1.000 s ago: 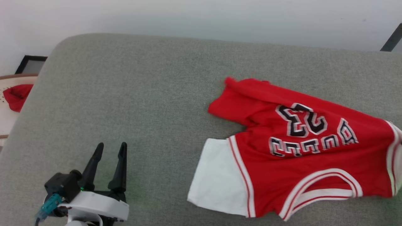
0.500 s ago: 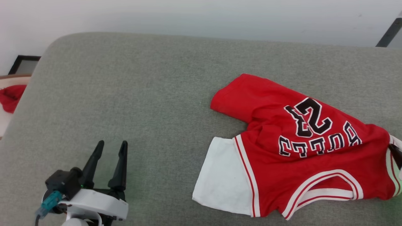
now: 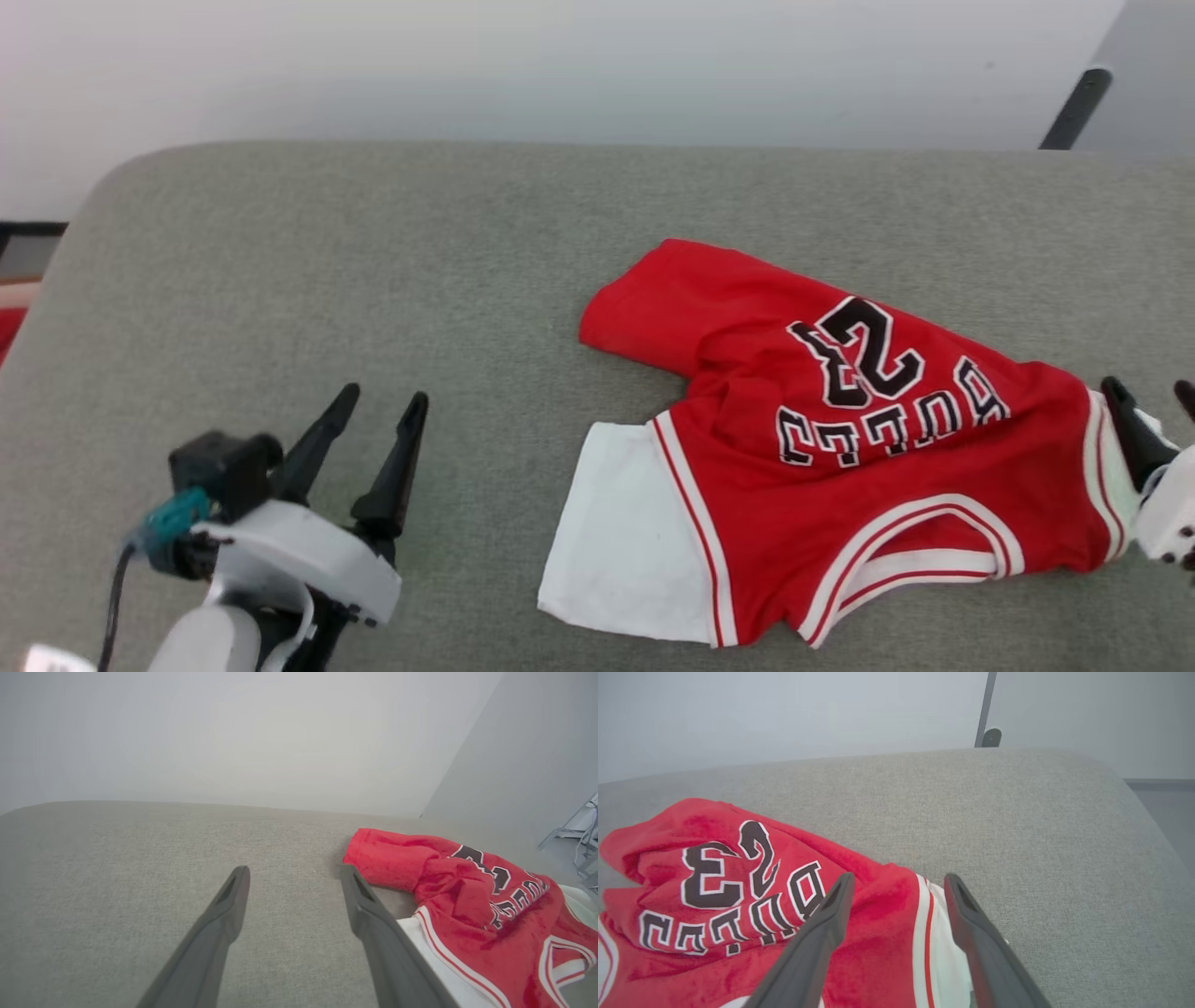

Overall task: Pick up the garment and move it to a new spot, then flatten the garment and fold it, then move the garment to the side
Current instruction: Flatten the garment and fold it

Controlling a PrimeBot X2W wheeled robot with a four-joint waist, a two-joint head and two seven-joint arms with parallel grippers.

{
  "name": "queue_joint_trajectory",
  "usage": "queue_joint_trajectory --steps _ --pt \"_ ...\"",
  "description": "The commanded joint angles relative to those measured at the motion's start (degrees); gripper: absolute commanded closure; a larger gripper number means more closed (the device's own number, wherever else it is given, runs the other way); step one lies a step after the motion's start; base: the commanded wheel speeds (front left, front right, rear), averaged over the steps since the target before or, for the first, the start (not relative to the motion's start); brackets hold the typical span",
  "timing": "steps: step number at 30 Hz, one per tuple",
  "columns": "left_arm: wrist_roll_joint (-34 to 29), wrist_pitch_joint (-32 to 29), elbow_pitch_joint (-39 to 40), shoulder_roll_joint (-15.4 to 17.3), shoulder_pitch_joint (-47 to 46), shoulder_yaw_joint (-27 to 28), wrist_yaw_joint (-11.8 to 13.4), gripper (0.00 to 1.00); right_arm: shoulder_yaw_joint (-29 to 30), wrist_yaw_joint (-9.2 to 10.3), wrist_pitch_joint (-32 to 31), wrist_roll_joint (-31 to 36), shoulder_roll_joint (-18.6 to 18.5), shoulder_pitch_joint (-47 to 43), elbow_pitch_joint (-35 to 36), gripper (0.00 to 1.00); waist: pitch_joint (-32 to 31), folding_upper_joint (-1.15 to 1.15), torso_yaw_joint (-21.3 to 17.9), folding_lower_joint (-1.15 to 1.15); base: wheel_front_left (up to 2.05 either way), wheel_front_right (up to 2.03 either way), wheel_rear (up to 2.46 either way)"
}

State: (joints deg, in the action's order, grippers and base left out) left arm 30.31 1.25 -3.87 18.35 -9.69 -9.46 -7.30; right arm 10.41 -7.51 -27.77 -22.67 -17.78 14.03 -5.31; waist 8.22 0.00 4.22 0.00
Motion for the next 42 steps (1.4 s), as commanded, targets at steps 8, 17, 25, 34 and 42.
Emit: queue_joint_trajectory --steps 8,17,25,34,42 --pt "6.81 -16.24 2.11 0.91 -4.84 -1.64 0.84 0.0 -0.92 0.04 3.66 1.1 5.34 -6.51 6.57 0.0 -2.13 0.0 -4.27 0.0 0.0 0.0 0.0" --pt "15.08 -39.04 -1.14 0.22 -12.41 -5.45 4.52 0.0 -0.39 0.04 3.37 0.5 6.81 -7.2 7.66 0.0 -1.7 0.0 -6.86 0.0 0.0 0.0 0.0" --pt "14.86 -49.33 -5.55 0.71 -16.91 -9.17 7.19 0.0 -0.59 0.04 3.65 0.77 7.79 -6.43 7.75 0.0 -0.73 0.0 -8.31 0.0 0.0 0.0 0.0" --pt "13.54 -50.72 -12.96 -0.26 -20.78 -11.74 6.59 0.0 -0.91 0.04 3.84 0.35 8.4 -5.23 7.79 0.0 1.7 0.0 -9.79 0.0 0.0 0.0 0.0" --pt "12.46 -49.74 -20.14 -0.81 -23.12 -12.75 6.05 0.0 -0.92 0.04 4.15 -0.14 7.99 -3.97 7.07 0.0 3.49 0.0 -10.72 0.0 0.0 0.0 0.0"
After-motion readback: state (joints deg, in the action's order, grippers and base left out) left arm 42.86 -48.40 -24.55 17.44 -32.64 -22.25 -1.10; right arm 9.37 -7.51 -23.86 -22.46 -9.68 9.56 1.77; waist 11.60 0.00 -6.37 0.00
